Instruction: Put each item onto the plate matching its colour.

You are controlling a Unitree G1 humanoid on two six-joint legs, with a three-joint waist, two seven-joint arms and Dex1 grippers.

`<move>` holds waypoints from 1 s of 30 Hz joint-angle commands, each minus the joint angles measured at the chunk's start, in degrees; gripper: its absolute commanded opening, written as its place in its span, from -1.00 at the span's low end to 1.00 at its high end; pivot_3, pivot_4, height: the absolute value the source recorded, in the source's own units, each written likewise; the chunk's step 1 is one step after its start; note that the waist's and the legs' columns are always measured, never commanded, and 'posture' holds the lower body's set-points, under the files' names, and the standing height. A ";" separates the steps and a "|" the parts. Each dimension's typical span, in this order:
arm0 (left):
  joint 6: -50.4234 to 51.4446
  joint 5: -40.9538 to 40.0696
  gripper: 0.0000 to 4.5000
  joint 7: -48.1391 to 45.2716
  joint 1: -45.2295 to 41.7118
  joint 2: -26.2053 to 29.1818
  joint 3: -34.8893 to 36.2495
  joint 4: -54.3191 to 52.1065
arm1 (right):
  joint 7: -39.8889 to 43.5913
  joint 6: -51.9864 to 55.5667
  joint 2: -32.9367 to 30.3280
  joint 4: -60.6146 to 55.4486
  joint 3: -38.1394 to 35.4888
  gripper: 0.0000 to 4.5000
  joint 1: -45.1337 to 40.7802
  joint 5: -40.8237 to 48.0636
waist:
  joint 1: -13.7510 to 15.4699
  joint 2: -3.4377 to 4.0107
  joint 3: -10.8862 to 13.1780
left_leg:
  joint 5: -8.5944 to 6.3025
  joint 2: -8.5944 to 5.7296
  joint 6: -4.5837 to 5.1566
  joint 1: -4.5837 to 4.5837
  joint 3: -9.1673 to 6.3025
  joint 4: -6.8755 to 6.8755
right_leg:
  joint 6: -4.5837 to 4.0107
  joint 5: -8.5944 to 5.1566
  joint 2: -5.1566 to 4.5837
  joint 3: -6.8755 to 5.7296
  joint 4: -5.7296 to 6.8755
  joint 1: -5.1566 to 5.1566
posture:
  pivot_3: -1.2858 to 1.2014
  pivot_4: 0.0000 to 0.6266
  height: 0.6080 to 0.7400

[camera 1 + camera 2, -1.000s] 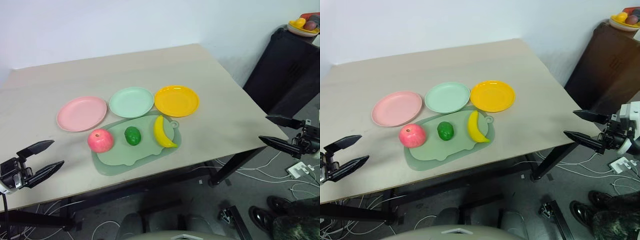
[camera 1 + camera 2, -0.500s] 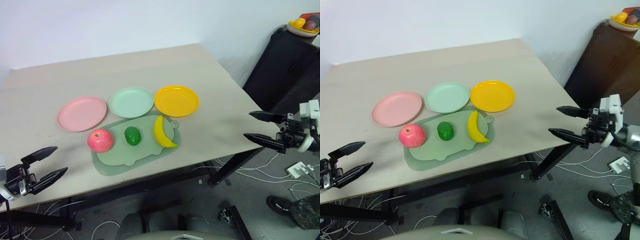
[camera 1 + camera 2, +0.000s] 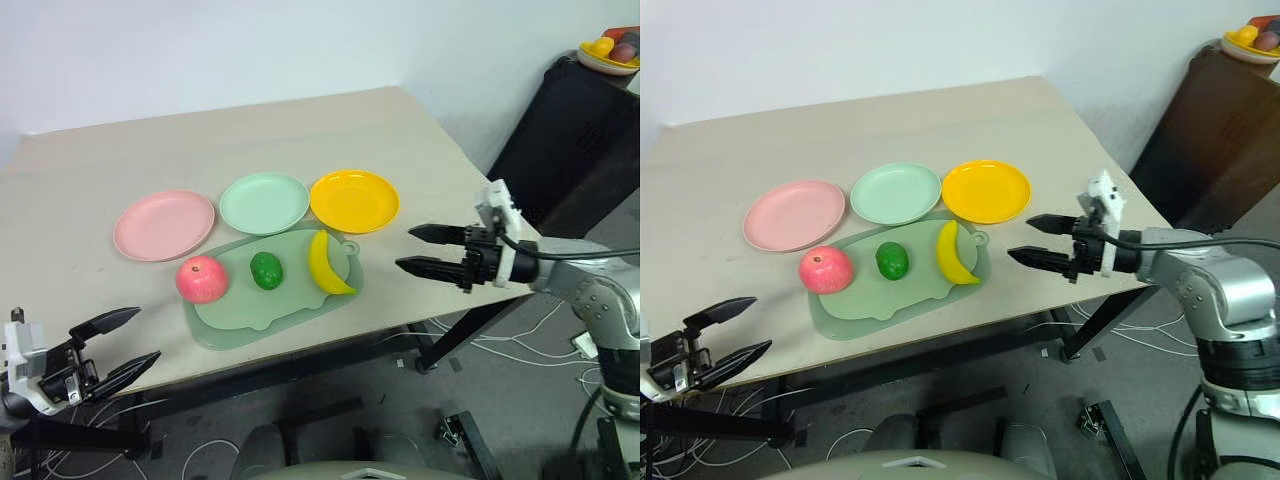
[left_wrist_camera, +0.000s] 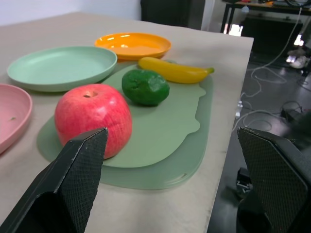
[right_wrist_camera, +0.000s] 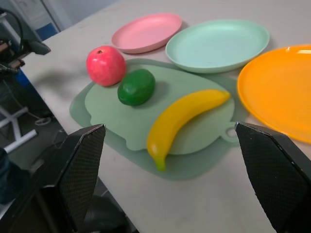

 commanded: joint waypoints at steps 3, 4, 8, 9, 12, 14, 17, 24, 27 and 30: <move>-1.09 0.62 1.00 2.96 -0.68 -0.49 -0.84 -2.83 | -9.88 9.50 5.48 -1.60 2.90 1.00 -6.18 0.71 | 0.02 -0.10 -0.08 | 0.01 0.00 0.04 -0.01 -0.02 0.00 | -0.25 0.15 0.02 0.00 0.06 -0.02 | 0.03 -0.52 1.00; -1.22 0.69 1.00 3.04 -0.69 -0.39 -0.78 -2.63 | -11.79 11.00 6.43 -1.22 3.68 1.00 -7.10 -0.02 | 0.00 -0.12 -0.09 | 0.01 0.00 0.06 -0.04 -0.02 0.00 | -0.26 0.16 0.02 0.00 0.07 -0.04 | 0.03 -0.52 1.00; -1.92 0.81 1.00 3.04 -0.96 0.07 -0.37 -1.17 | -18.30 13.79 12.46 -0.80 5.30 1.00 -9.29 -1.37 | -0.02 -0.15 -0.12 | 0.02 0.00 0.09 -0.05 -0.03 0.00 | -0.26 0.16 0.04 0.00 0.14 -0.09 | 0.03 -0.52 1.00; -2.10 0.83 1.00 3.06 -1.09 0.20 -0.35 -0.86 | -19.63 14.42 13.82 -0.85 5.76 1.00 -9.63 -1.81 | -0.02 -0.14 -0.13 | 0.02 0.00 0.09 -0.06 -0.03 0.00 | -0.26 0.16 0.04 0.00 0.14 -0.10 | 0.03 -0.52 1.00; -2.42 0.73 1.00 3.40 -1.65 0.36 -0.21 -0.18 | -23.69 15.53 17.58 -1.20 7.90 1.00 -10.43 -3.96 | -0.01 -0.14 -0.13 | 0.02 0.00 0.10 -0.07 -0.04 0.00 | -0.26 0.16 0.04 0.00 0.19 -0.12 | 0.03 -0.52 1.00; -2.88 1.02 1.00 3.69 -1.67 -0.02 -0.48 -0.10 | -27.55 16.48 20.50 -0.15 9.25 1.00 -11.09 -6.23 | -0.07 -0.15 -0.14 | 0.02 0.00 0.10 -0.08 -0.04 0.00 | -0.26 0.16 0.04 0.00 0.20 -0.12 | 0.03 -0.52 1.00; -3.12 1.00 1.00 4.12 -1.41 -0.41 -0.80 -0.39 | -30.61 16.04 22.99 0.70 11.36 1.00 -11.05 -9.40 | -0.06 -0.16 -0.15 | 0.02 0.00 0.11 -0.09 -0.04 0.01 | -0.26 0.16 0.04 0.00 0.25 -0.14 | 0.03 -0.52 1.00; -2.91 0.94 1.00 4.88 -1.23 -0.61 -1.59 -1.01 | -36.13 13.29 30.57 5.23 15.49 1.00 -10.63 -16.05 | -0.29 -0.18 -0.16 | 0.03 0.00 0.11 -0.08 -0.05 0.01 | -0.27 0.16 0.04 0.01 0.42 -0.22 | 0.03 -0.52 1.00; -2.77 0.84 1.00 4.85 -1.55 -0.21 -1.80 -0.76 | -37.08 11.38 33.29 7.98 17.50 1.00 -10.66 -18.69 | -0.44 -0.19 -0.17 | 0.03 0.00 0.12 -0.08 -0.05 0.00 | -0.27 0.15 0.04 0.01 0.51 -0.24 | 0.03 -0.52 1.00; -2.78 0.82 1.00 4.80 -1.86 0.04 -1.82 -0.35 | -37.34 10.18 34.75 9.60 19.03 1.00 -10.38 -20.80 | -0.44 -0.19 -0.17 | 0.03 0.00 0.12 -0.10 -0.05 0.01 | -0.26 0.15 0.04 0.01 0.55 -0.28 | 0.03 -0.52 1.00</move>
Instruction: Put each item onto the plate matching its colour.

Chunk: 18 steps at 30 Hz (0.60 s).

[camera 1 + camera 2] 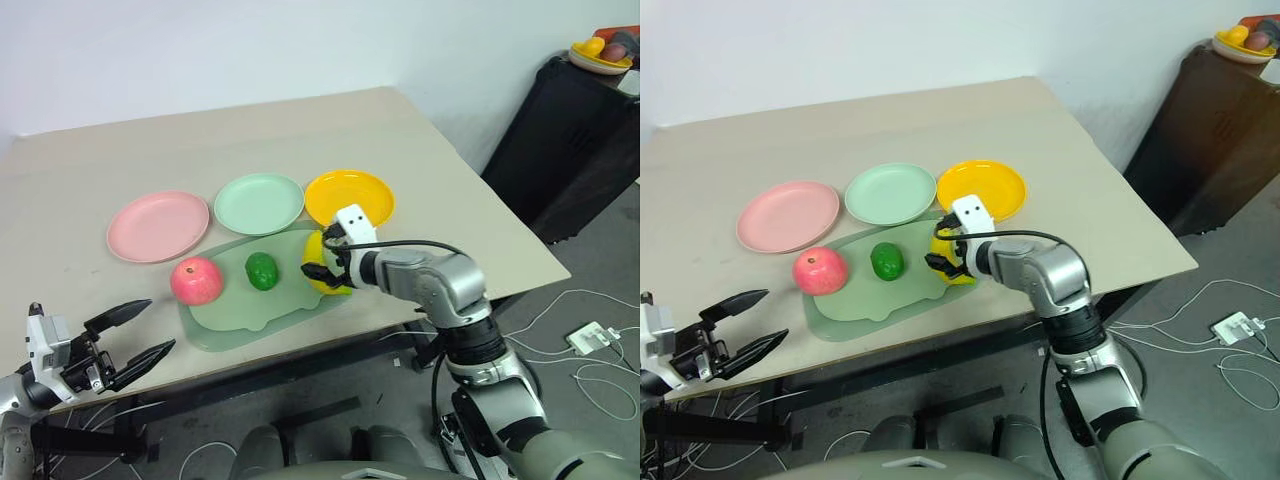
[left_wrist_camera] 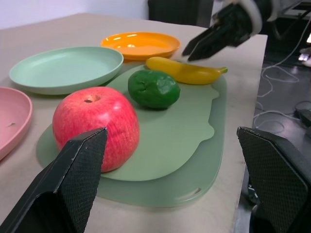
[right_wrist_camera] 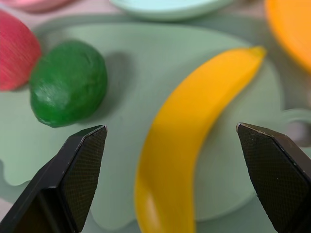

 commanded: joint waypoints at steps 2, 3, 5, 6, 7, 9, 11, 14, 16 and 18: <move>-0.49 -0.25 1.00 0.01 -0.57 0.99 0.51 -0.51 | -0.63 -3.05 1.38 0.97 1.47 1.00 -0.19 -3.31 | 0.02 -0.01 -0.01 | 0.00 0.00 0.00 0.00 0.00 0.00 | 0.00 0.00 0.00 0.00 0.02 0.00 | 0.03 -0.52 1.00; -0.43 -0.27 1.00 0.02 -0.72 1.09 0.56 -0.38 | -0.77 -3.58 1.59 1.49 1.74 1.00 -0.09 -4.01 | 0.01 -0.01 -0.01 | 0.00 0.00 0.00 0.01 0.00 0.00 | 0.00 0.00 0.00 0.00 0.03 0.00 | 0.03 -0.52 1.00; -0.50 -0.25 1.00 -0.02 -0.84 1.18 0.61 -0.27 | -1.97 -5.55 1.85 3.09 2.77 1.00 0.55 -6.62 | -0.04 -0.02 -0.01 | 0.00 0.00 0.00 0.01 0.00 0.00 | 0.00 0.00 0.00 0.00 0.05 -0.02 | 0.03 -0.52 1.00; -0.48 -0.28 1.00 -0.02 -0.80 1.19 0.65 -0.36 | -2.26 -6.00 2.12 3.54 2.80 1.00 0.79 -7.26 | -0.05 -0.02 -0.01 | 0.00 0.00 0.00 0.02 0.00 0.00 | 0.00 -0.01 0.00 0.00 0.06 -0.02 | 0.03 -0.52 1.00; -0.42 -0.30 1.00 0.04 -0.71 1.19 0.70 -0.54 | -2.58 -6.35 2.42 3.78 2.82 0.92 1.06 -7.87 | -0.06 -0.02 -0.01 | 0.00 0.00 0.00 0.01 -0.01 0.00 | 0.00 -0.01 0.00 0.00 0.06 -0.03 | 0.03 -0.52 1.00; -0.31 -0.33 1.00 0.20 -0.63 1.18 0.76 -0.76 | -2.58 -6.58 2.68 3.90 3.17 0.74 1.36 -8.81 | -0.23 -0.02 -0.01 | 0.00 0.00 0.00 0.01 -0.01 0.00 | 0.01 -0.01 0.00 0.01 0.07 -0.04 | 0.03 -0.52 1.00; -0.25 -0.35 1.00 0.24 -0.64 1.16 0.72 -0.76 | -2.25 -6.77 2.69 4.05 3.65 0.45 1.50 -9.73 | -0.47 -0.02 -0.01 | 0.00 0.00 0.00 0.01 -0.02 0.00 | 0.02 -0.02 0.00 0.01 0.07 -0.04 | 0.03 -0.52 1.00; -0.13 -0.37 1.00 0.30 -0.80 1.17 0.61 -0.76 | -1.68 -6.74 2.57 4.03 4.08 -0.01 1.69 -10.79 | -0.91 -0.02 -0.01 | 0.00 0.01 0.00 0.01 -0.04 -0.02 | 0.02 -0.03 0.00 0.00 0.07 -0.04 | 0.03 -0.52 1.00; -0.14 -0.35 1.00 0.30 -0.90 1.17 0.59 -0.68 | -1.45 -6.22 2.38 3.75 4.30 -0.21 1.90 -11.39 | -1.01 -0.02 -0.01 | 0.00 0.01 0.01 0.04 -0.05 -0.03 | 0.02 -0.03 0.00 0.00 0.10 -0.04 | 0.03 -0.52 1.00; -0.10 -0.38 1.00 0.33 -0.98 1.15 0.61 -0.65 | -0.84 -5.17 2.21 3.14 4.10 -0.21 1.94 -11.22 | -1.01 -0.02 -0.01 | -0.01 0.02 0.02 0.04 -0.06 -0.04 | 0.02 -0.04 0.01 0.00 0.11 -0.05 | 0.03 -0.52 1.00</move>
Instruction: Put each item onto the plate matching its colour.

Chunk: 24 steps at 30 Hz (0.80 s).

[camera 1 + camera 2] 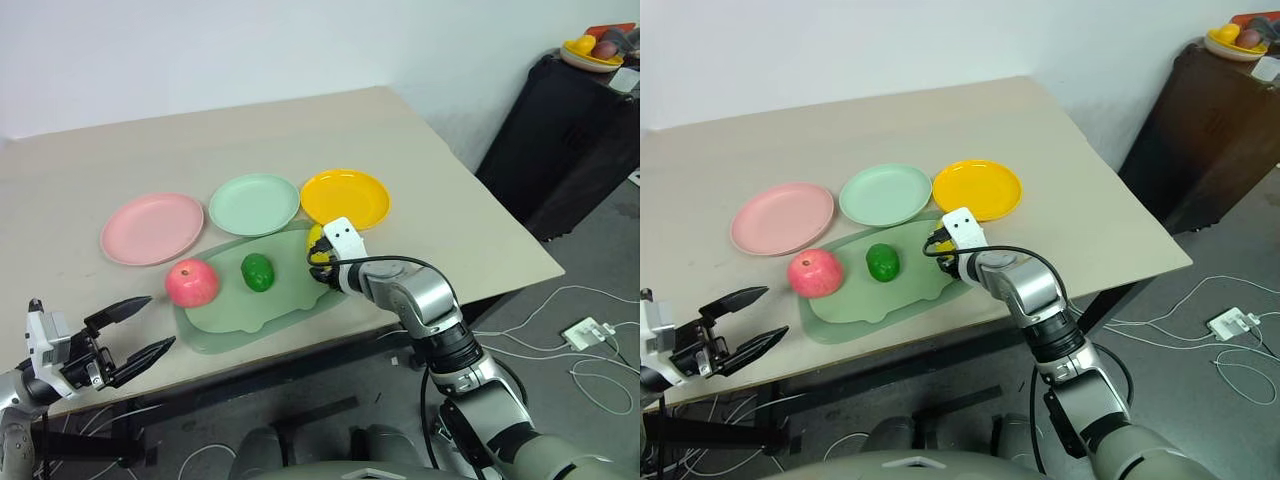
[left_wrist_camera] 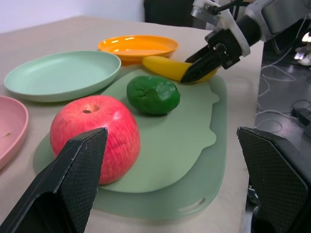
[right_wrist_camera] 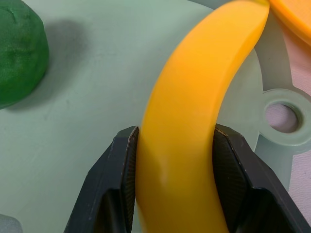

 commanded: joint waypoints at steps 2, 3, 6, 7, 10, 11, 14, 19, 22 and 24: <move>-0.17 -0.43 1.00 0.22 -0.11 0.80 0.61 -0.72 | 1.97 3.02 -0.55 -2.68 -0.64 -0.21 0.04 0.52 | 0.05 0.00 0.00 | 0.00 0.00 0.01 -0.01 0.00 0.00 | 0.00 0.00 0.00 0.00 0.00 0.00 | 0.03 -0.52 1.00; -0.18 -0.44 1.00 0.22 -0.11 0.77 0.61 -0.69 | 2.78 4.24 -0.97 -3.57 -1.08 -0.21 -0.18 1.12 | 0.08 0.00 0.00 | 0.00 0.00 0.01 -0.01 0.00 0.01 | 0.00 0.00 0.00 0.00 0.00 0.00 | 0.03 -0.52 1.00; -0.17 -0.46 1.00 0.24 -0.12 0.75 0.59 -0.60 | 6.14 10.56 -2.36 -7.20 -3.87 -0.21 -1.66 4.78 | 0.14 -0.01 0.00 | -0.01 0.00 0.01 -0.03 0.00 0.02 | -0.02 -0.01 -0.02 0.00 -0.01 -0.01 | 0.03 -0.52 1.00; -0.14 -0.46 1.00 0.27 -0.10 0.75 0.57 -0.63 | 7.89 13.27 -2.86 -8.62 -5.06 -0.21 -2.32 6.81 | 0.14 -0.01 0.01 | -0.01 0.00 0.01 -0.03 -0.01 0.01 | -0.02 -0.01 -0.02 0.00 -0.01 -0.01 | 0.03 -0.52 1.00; -0.08 -0.42 1.00 0.25 -0.37 0.85 0.45 -0.35 | 15.38 22.56 -5.42 -13.89 -8.56 -0.21 -5.44 15.53 | 0.05 -0.01 0.04 | -0.02 0.00 0.02 -0.09 -0.02 0.01 | -0.04 -0.02 -0.02 0.00 -0.01 -0.11 | 0.03 -0.52 1.00; -0.07 -0.38 1.00 0.27 -0.59 0.90 0.38 -0.19 | 16.48 23.43 -6.16 -14.25 -9.54 -0.21 -6.76 16.70 | 0.04 -0.01 0.04 | -0.03 0.00 0.04 -0.09 -0.02 0.00 | -0.04 -0.02 -0.02 0.00 -0.01 -0.12 | 0.03 -0.52 1.00; -0.07 -0.28 1.00 0.30 -1.15 0.97 0.15 0.14 | 16.87 20.92 -7.86 -10.57 -11.40 -0.21 -11.33 15.99 | 0.01 -0.02 0.04 | -0.14 0.00 0.24 -0.06 -0.08 0.01 | 0.02 -0.08 0.04 0.00 -0.01 -0.12 | 0.03 -0.52 1.00; -0.12 -0.27 1.00 -0.08 -1.80 1.02 0.00 0.82 | 17.19 9.20 -10.78 3.22 -9.72 -0.21 -18.57 10.15 | 0.04 -0.04 0.04 | -0.15 -0.01 0.24 -0.07 -0.08 0.03 | 0.13 -0.16 0.05 0.00 -0.05 -0.11 | 0.03 -0.52 1.00; -0.18 -0.28 1.00 -0.29 -1.96 1.10 -0.01 1.06 | 16.94 1.26 -10.98 14.86 -8.80 -0.21 -22.48 5.85 | -0.02 -0.03 0.05 | -0.14 -0.01 0.24 -0.06 -0.06 0.02 | 0.12 -0.15 0.06 0.00 -0.02 -0.11 | 0.03 -0.52 1.00; -0.16 -0.24 1.00 -0.25 -2.02 1.12 0.07 1.00 | 16.80 -4.24 -10.05 23.43 -9.26 -0.21 -25.28 3.68 | -0.19 -0.02 0.06 | -0.14 -0.01 0.24 -0.04 -0.05 0.02 | -0.05 -0.03 0.07 0.01 0.01 -0.11 | 0.03 -0.52 1.00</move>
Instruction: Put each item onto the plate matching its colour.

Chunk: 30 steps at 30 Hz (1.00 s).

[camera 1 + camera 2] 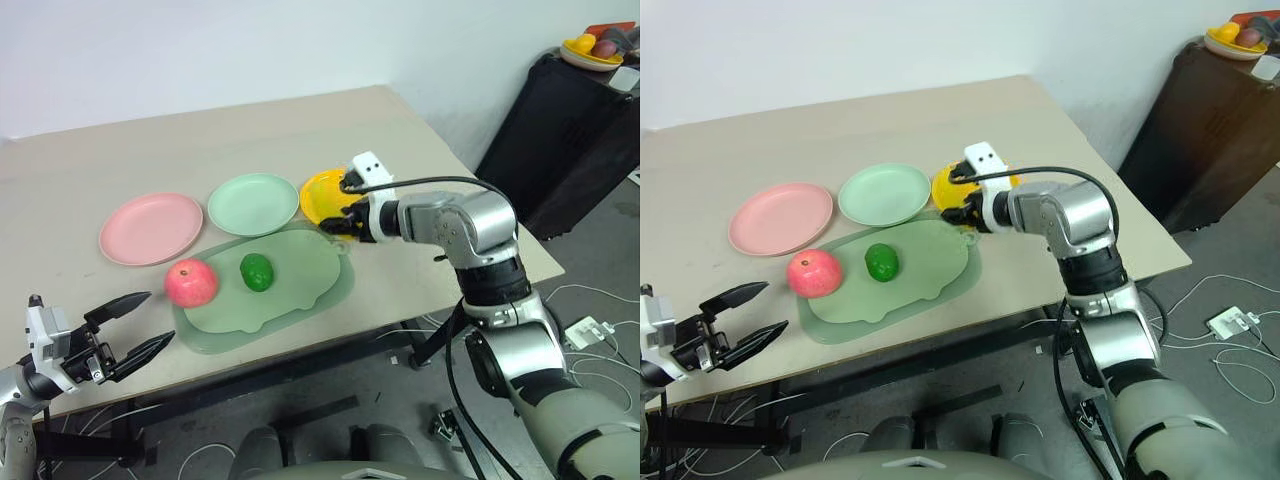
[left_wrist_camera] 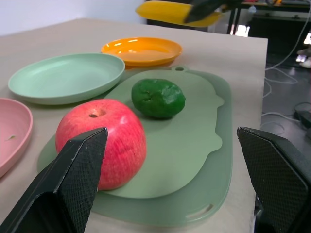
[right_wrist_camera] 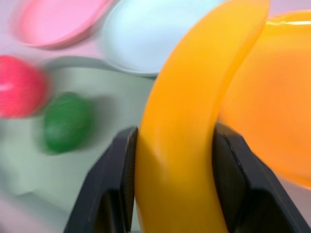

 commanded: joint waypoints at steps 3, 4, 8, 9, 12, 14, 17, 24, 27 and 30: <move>-0.41 -0.18 1.00 -0.11 -0.32 0.77 0.30 -0.40 | 0.05 -15.95 2.57 20.39 -0.78 -0.21 -7.85 -5.83 | -0.21 0.01 0.01 | 0.00 0.00 0.01 0.02 0.02 0.00 | 0.03 0.02 0.03 0.03 0.05 0.00 | 0.03 -0.52 1.00; -0.45 -0.15 1.00 -0.09 -0.27 0.71 0.25 -0.47 | 0.10 -18.62 3.17 24.24 -0.76 -0.21 -9.03 -6.80 | -0.25 0.02 0.01 | 0.01 0.00 0.01 0.02 0.02 -0.01 | 0.09 0.06 0.05 0.03 0.06 0.00 | 0.03 -0.52 1.00; -0.42 -0.12 1.00 0.12 -0.21 0.52 0.10 -0.79 | -0.47 -28.35 5.97 38.07 -1.81 -0.21 -13.65 -9.79 | -0.31 0.03 0.02 | 0.01 0.02 0.01 0.04 0.02 -0.02 | 0.15 0.09 0.08 0.05 0.10 0.00 | 0.03 -0.52 1.00; -0.46 -0.09 1.00 0.11 -0.25 0.51 0.05 -0.74 | -0.73 -30.40 6.60 40.92 -2.14 -0.21 -14.59 -10.35 | -0.30 0.03 0.02 | 0.01 0.02 0.01 0.05 0.02 -0.01 | 0.15 0.09 0.08 0.05 0.10 0.00 | 0.03 -0.52 1.00; -0.37 -0.11 1.00 0.24 -0.28 0.50 -0.07 -1.05 | -1.07 -35.02 8.28 47.32 -3.19 -0.21 -16.70 -11.59 | -0.22 0.03 0.03 | 0.01 0.02 0.01 0.05 0.02 -0.01 | 0.14 0.09 0.07 0.05 0.09 0.00 | 0.03 -0.52 1.00; -0.30 -0.15 1.00 0.43 -0.24 0.49 -0.07 -1.35 | -1.78 -37.73 9.14 50.55 -3.61 -0.21 -17.62 -12.72 | -0.19 0.03 0.03 | 0.01 0.02 0.01 0.04 0.02 0.00 | 0.14 0.09 0.07 0.05 0.09 0.01 | 0.03 -0.52 1.00; -0.42 -0.23 1.00 0.41 0.10 0.47 0.11 -1.48 | -3.13 -40.79 9.96 53.46 -4.35 -0.21 -18.25 -14.07 | -0.18 0.03 0.03 | 0.01 0.02 0.01 0.05 0.02 0.00 | 0.13 0.10 0.07 0.06 0.09 0.02 | 0.03 -0.52 1.00; -0.25 -0.68 1.00 1.21 1.66 0.43 0.65 -3.09 | -6.59 -44.86 11.47 56.98 -5.28 0.72 -16.89 -16.99 | -0.29 0.04 0.03 | 0.01 0.03 0.01 0.07 0.02 -0.01 | 0.13 0.10 0.07 0.08 0.11 0.02 | 0.03 -0.52 1.00; -0.31 -0.78 1.00 1.38 1.92 0.41 0.79 -3.25 | -7.42 -45.29 11.81 57.49 -6.46 0.99 -16.42 -17.30 | -0.21 0.03 0.03 | 0.01 0.04 0.01 0.07 0.02 -0.01 | 0.12 0.09 0.07 0.08 0.10 0.03 | 0.03 -0.52 1.00; -0.62 -0.82 1.00 1.27 2.20 0.30 1.00 -3.07 | -6.09 -44.37 11.99 56.75 -8.80 0.99 -17.14 -15.86 | -0.20 0.04 0.03 | 0.01 0.04 0.01 0.06 0.02 0.00 | 0.08 0.07 0.07 0.08 0.10 0.03 | 0.03 -0.52 1.00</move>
